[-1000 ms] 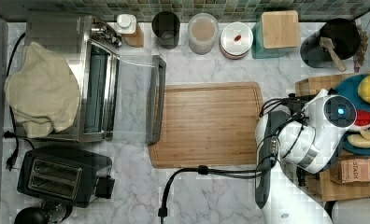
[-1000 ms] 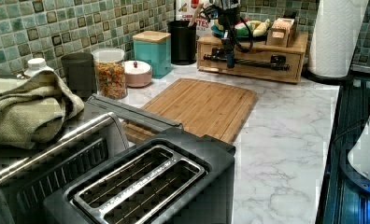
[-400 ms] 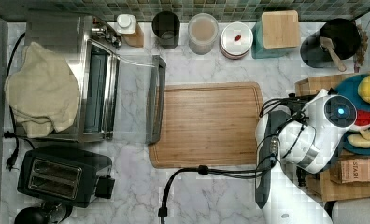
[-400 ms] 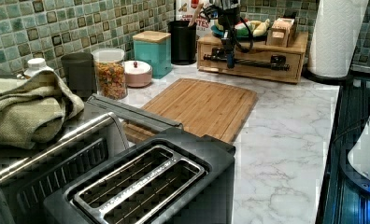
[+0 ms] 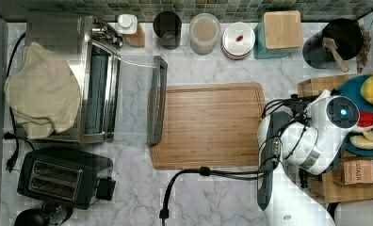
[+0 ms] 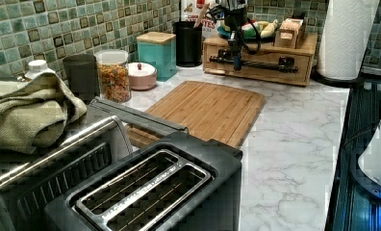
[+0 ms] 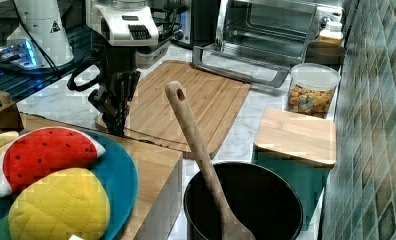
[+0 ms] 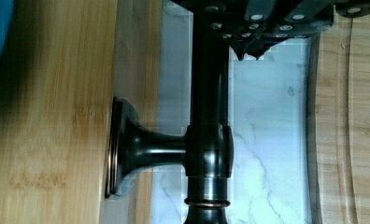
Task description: Close the drawer.
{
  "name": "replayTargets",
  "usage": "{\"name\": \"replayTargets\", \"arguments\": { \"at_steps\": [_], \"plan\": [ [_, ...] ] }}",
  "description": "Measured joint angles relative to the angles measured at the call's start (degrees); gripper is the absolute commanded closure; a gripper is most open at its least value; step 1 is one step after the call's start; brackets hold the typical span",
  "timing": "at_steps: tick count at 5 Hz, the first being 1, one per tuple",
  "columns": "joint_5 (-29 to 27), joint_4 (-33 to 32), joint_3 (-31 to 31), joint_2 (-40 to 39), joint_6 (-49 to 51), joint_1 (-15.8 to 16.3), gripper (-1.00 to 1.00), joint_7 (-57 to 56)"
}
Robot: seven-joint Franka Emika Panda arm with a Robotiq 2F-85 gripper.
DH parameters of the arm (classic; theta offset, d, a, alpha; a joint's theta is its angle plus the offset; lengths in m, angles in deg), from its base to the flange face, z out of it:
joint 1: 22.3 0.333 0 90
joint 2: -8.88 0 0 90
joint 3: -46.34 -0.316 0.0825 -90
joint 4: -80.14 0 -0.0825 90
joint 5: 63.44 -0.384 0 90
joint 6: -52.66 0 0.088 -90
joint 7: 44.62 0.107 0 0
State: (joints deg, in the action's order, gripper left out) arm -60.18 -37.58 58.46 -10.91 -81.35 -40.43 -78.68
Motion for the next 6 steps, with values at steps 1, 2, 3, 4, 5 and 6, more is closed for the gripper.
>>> {"name": "replayTargets", "arguments": {
  "at_steps": [1,2,3,4,5,6],
  "plan": [
    [0.0,0.0,0.13,-0.03,0.03,0.21,1.0,0.0],
    [-0.02,0.11,0.17,-0.01,0.14,0.22,1.0,0.0],
    [-0.03,0.11,-0.01,0.0,0.2,0.0,1.0,0.0],
    [-0.04,0.11,0.11,-0.01,0.2,0.15,1.0,0.0],
    [-0.04,0.45,0.17,-0.18,0.73,0.17,1.0,0.0],
    [-0.04,0.56,0.13,-0.25,0.87,0.17,1.0,0.0]
  ]
}}
